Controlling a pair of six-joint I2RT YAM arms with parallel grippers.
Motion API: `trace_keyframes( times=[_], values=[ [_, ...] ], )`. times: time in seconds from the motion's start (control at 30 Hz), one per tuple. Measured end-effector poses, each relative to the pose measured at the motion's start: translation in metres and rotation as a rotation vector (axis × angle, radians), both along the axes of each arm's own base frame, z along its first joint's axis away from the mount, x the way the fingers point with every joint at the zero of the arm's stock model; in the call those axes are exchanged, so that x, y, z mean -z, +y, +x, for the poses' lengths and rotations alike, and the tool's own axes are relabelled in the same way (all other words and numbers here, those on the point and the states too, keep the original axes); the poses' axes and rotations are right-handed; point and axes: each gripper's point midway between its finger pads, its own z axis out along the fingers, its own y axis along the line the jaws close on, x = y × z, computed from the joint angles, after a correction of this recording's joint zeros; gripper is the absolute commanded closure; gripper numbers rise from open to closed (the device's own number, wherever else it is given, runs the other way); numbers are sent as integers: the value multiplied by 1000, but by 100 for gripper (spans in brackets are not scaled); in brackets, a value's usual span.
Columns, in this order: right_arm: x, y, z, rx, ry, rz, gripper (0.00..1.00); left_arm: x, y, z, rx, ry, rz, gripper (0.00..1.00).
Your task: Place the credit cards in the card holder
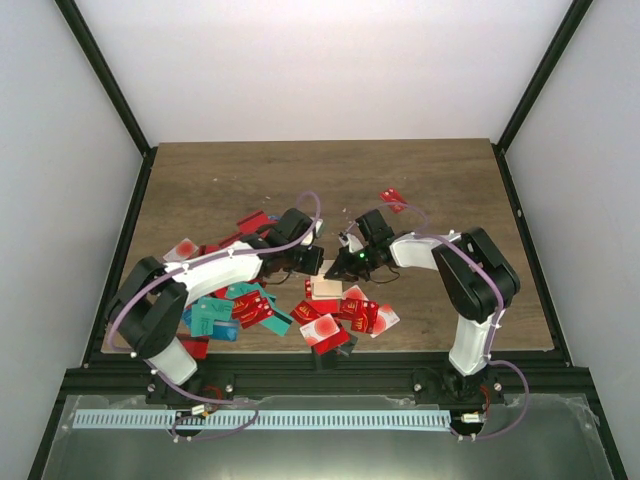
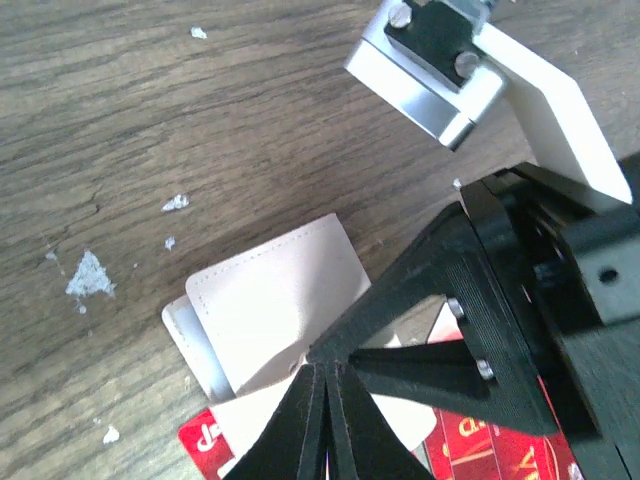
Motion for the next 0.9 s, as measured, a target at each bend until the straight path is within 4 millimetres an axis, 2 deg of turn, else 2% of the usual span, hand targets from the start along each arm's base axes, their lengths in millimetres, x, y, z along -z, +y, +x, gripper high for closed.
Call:
trace_keyframes(
  times=[0.13,0.33,0.53,0.67,0.9],
  values=[
    [0,0,0,-4,4,9,99,-4,5,-9,7,-1,-9,96],
    [0,0,0,-4,1,18,99,12,10,-30,43,40,15,96],
    [0,0,0,-5,0,19,99,16,3,-45,96,55,23,96],
    [0,0,0,-5,-1,19,99,21,0,-47,105,61,31,96],
    [0,0,0,-5,-1,20,99,28,-4,-37,92,59,54,96]
  ],
)
